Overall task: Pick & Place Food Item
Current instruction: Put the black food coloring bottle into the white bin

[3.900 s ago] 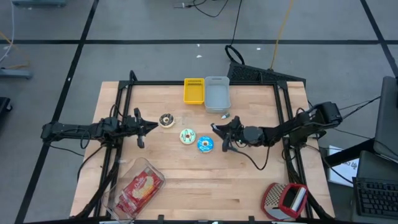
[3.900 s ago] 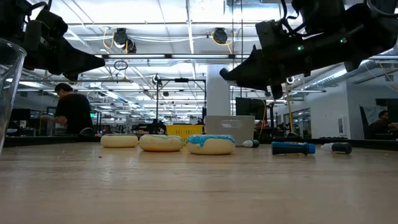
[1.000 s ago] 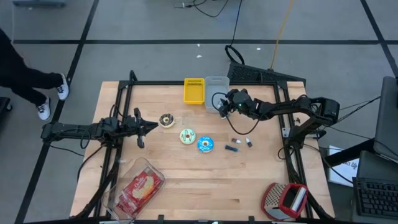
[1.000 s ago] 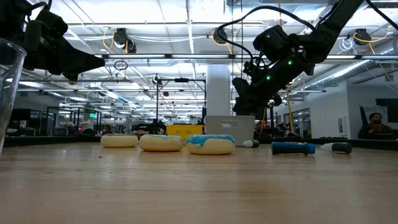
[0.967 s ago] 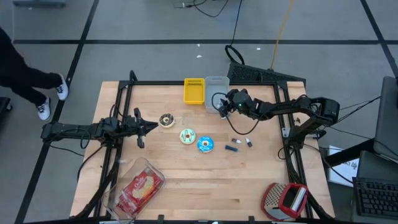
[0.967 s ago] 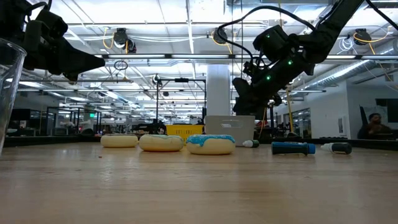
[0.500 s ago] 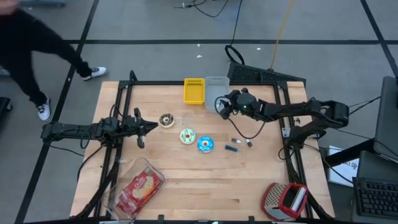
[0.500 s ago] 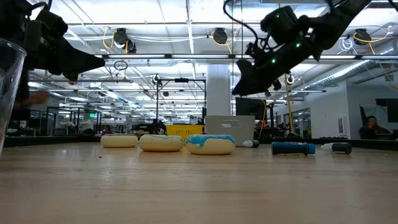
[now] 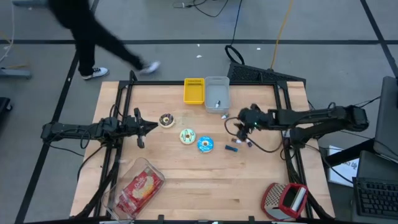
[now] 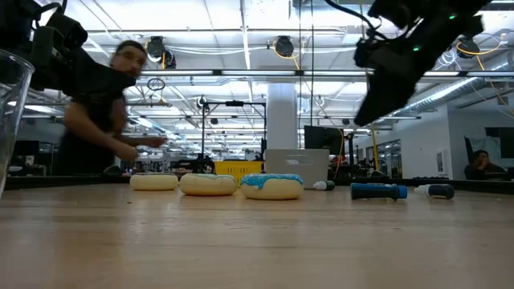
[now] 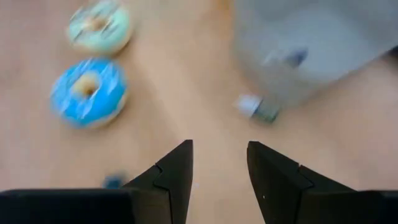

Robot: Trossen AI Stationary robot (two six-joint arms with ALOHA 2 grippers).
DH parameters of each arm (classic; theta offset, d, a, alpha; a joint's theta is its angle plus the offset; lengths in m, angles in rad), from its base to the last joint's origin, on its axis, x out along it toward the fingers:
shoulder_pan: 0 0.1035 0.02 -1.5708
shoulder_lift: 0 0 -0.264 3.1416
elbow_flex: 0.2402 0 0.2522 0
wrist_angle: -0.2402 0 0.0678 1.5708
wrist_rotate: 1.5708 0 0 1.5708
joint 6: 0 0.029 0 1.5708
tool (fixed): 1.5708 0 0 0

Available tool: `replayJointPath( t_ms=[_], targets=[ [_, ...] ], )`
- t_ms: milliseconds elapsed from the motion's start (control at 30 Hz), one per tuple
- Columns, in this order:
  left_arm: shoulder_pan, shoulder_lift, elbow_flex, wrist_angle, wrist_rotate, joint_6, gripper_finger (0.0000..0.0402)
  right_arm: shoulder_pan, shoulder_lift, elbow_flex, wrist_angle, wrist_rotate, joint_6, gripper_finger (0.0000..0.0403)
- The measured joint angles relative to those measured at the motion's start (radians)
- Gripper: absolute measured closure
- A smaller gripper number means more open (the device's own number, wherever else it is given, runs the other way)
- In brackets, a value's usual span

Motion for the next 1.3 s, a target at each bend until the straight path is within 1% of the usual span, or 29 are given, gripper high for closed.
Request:
replayJointPath(
  t_ms=[67, 300, 400, 500, 600, 767, 1000, 1300],
  targets=[
    [0.0, 0.0, 0.0, 0.0, 0.0, 0.0, 0.0371, 0.042, -0.021, 0.0, -0.079, -0.025, 0.083, 0.0265],
    [0.0, 0.0, 0.0, 0.0, 0.0, 0.0, 0.0371, 0.173, -0.032, 0.0, -0.311, -0.027, 0.318, 0.0271],
    [0.0, 0.0, 0.0, 0.0, 0.0, 0.0, 0.0371, 0.216, -0.025, 0.0, -0.35, -0.026, 0.398, 0.0271],
    [0.0, 0.0, 0.0, 0.0, 0.0, 0.0, 0.0371, 0.25, -0.017, 0.0, -0.357, -0.024, 0.436, 0.0271],
    [0.0, 0.0, 0.0, 0.0, 0.0, 0.0, 0.0371, 0.273, -0.006, -0.018, -0.329, -0.024, 0.458, 0.0271],
    [0.0, 0.0, 0.0, 0.0, -0.001, 0.0, 0.0371, 0.289, 0.012, -0.11, -0.238, -0.025, 0.461, 0.0271],
    [0.0, 0.0, 0.0, 0.0, -0.002, 0.0, 0.0371, 0.286, 0.013, -0.22, -0.069, -0.023, 0.461, 0.0271],
    [0.0, 0.0, 0.0, 0.0, -0.002, 0.0, 0.0371, 0.286, 0.013, -0.329, 0.076, -0.02, 0.456, 0.0271]
  ],
)
